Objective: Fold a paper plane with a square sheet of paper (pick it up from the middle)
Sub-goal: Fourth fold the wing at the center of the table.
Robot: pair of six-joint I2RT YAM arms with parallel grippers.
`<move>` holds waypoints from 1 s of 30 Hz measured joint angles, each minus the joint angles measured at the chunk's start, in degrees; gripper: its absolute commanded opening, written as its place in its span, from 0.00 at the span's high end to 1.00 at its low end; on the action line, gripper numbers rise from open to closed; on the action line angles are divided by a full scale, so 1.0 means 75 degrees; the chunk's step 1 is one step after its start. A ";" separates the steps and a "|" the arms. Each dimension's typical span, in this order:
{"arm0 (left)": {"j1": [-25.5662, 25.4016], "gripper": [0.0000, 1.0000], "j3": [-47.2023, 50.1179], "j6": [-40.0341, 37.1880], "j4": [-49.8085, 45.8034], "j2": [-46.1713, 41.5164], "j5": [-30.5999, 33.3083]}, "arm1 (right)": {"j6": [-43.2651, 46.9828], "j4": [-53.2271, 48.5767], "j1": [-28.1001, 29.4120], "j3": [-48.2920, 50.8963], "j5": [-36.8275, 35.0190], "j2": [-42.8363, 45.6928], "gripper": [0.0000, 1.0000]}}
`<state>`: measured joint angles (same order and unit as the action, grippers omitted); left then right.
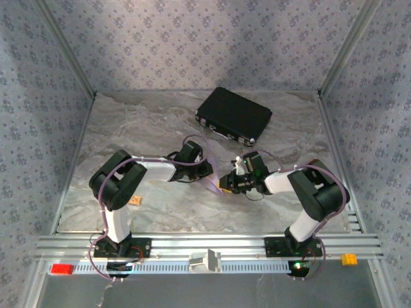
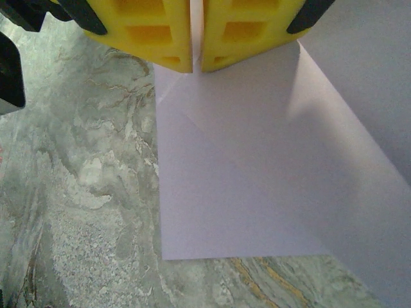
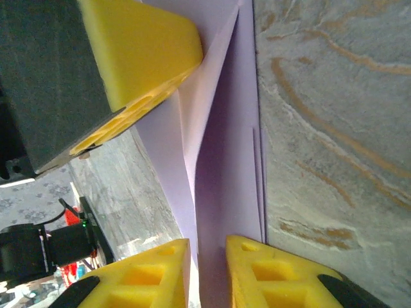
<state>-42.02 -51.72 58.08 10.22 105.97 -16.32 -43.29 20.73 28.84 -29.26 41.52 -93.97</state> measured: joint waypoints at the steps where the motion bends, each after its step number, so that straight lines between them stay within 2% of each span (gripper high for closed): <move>1: 0.0000 0.88 0.0000 0.0000 0.0000 0.0000 0.0000 | 0.0096 -0.0099 0.0026 -0.0017 -0.0044 0.0041 0.74; 6: 0.0000 0.88 0.0000 0.0000 0.0003 0.0000 -0.0003 | 0.0458 -0.0452 0.0163 -0.0102 -0.0309 0.0175 0.74; 12: 0.0000 0.88 0.0000 0.0000 0.0009 0.0003 -0.0029 | 0.0699 -0.0743 0.0224 -0.0157 -0.0571 0.0230 0.84; 19: 0.0000 0.88 0.0000 0.0000 0.0023 0.0020 -0.0085 | 0.0702 -0.0825 0.0216 -0.0140 -0.0653 0.0230 0.88; 25: 0.0000 0.88 0.0000 0.0000 0.0044 0.0029 -0.0111 | 0.0688 -0.0749 0.0189 -0.0070 -0.0606 0.0303 0.82; 30: 0.0000 0.88 0.0000 0.0000 0.0047 0.0029 -0.0114 | 0.0697 -0.0842 0.0187 0.0000 -0.0632 0.0434 0.80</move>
<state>-42.02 -51.72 58.08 10.57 106.19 -17.17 -38.06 14.41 30.24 -29.26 36.77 -90.72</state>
